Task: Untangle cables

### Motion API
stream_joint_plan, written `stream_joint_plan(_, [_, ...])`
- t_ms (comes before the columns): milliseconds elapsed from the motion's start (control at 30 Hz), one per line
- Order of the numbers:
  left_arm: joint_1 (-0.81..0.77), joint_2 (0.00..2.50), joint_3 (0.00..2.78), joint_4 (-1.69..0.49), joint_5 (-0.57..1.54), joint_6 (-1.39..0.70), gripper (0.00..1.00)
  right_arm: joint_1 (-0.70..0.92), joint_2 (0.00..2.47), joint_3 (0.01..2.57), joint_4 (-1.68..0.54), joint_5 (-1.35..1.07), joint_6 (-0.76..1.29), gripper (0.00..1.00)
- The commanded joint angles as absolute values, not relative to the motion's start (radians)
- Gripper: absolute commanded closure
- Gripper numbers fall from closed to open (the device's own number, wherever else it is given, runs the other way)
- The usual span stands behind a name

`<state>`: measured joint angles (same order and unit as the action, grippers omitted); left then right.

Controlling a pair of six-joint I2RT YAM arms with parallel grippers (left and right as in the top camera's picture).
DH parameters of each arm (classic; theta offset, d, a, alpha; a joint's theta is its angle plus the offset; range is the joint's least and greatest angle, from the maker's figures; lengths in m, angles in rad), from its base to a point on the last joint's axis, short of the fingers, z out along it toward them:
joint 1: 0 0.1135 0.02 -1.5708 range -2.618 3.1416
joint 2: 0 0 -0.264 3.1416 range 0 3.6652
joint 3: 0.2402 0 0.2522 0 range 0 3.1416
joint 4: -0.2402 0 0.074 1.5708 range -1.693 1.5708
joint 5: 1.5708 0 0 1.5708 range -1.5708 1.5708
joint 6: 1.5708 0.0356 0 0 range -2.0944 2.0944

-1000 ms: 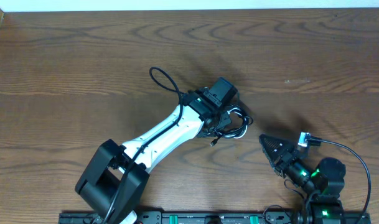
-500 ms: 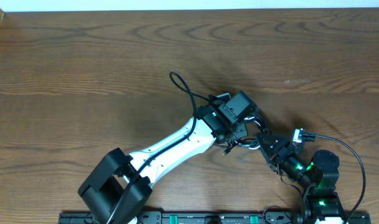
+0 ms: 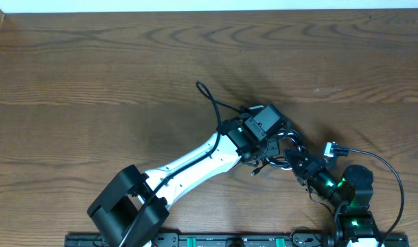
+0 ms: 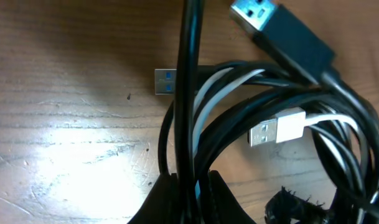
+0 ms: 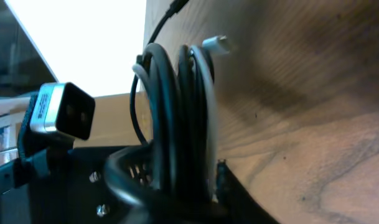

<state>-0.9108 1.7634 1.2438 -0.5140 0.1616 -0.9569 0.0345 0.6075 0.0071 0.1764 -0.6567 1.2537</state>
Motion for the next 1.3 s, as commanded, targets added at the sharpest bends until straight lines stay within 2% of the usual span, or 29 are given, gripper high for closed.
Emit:
stream_joint_plan(0, [-0.912, 1.726, 1.247, -0.511, 0.202, -0.819, 0.93, 0.043, 0.608, 0.006, 0.180, -0.661, 1.119, 0.99])
stream_joint_plan(233, [-0.862, 1.717, 1.247, -0.515, 0.202, -0.752, 0.92, 0.043, 0.608, 0.006, 0.282, -0.785, 0.895, 0.99])
stream_joint_plan(300, [-0.833, 1.717, 1.247, -0.518, 0.202, -0.744, 0.83, 0.043, 0.608, 0.006, 0.288, -0.808, 0.843, 0.99])
stream_joint_plan(333, [-0.815, 1.717, 1.247, -0.519, 0.202, -0.715, 0.75, 0.043, 0.608, 0.006, 0.288, -0.817, 0.823, 0.99])
stream_joint_plan(433, [-0.762, 1.715, 1.247, -0.532, 0.202, -0.622, 0.69, 0.043, 0.608, 0.006, 0.288, -0.843, 0.782, 0.99])
stream_joint_plan(500, [-0.725, 1.713, 1.247, -0.539, 0.203, -0.593, 0.70, 0.043, 0.608, 0.006, 0.289, -0.860, 0.776, 0.99])
stream_joint_plan(567, [-0.691, 1.709, 1.247, -0.540, 0.203, -0.575, 0.78, 0.043, 0.608, 0.006, 0.289, -0.885, 0.764, 0.99])
stream_joint_plan(633, [-0.663, 1.703, 1.247, -0.537, 0.203, -0.575, 0.81, 0.043, 0.608, 0.006, 0.287, -0.909, 0.753, 0.99])
stream_joint_plan(700, [-0.640, 1.697, 1.247, -0.532, 0.203, -0.568, 0.92, 0.043, 0.608, 0.006, 0.287, -0.925, 0.754, 0.99])
stream_joint_plan(933, [-0.632, 1.689, 1.247, -0.513, 0.244, -0.508, 0.92, 0.043, 0.608, 0.006, 0.287, -1.006, 0.773, 0.99])
stream_joint_plan(1133, [-0.634, 1.689, 1.247, -0.533, 0.517, -0.173, 0.93, 0.043, 0.608, 0.006, 0.289, -1.085, 0.672, 0.99])
stream_joint_plan(1267, [-0.634, 1.689, 1.247, -0.617, 0.603, -0.021, 0.92, 0.043, 0.608, 0.006, 0.289, -1.134, 0.602, 0.99])
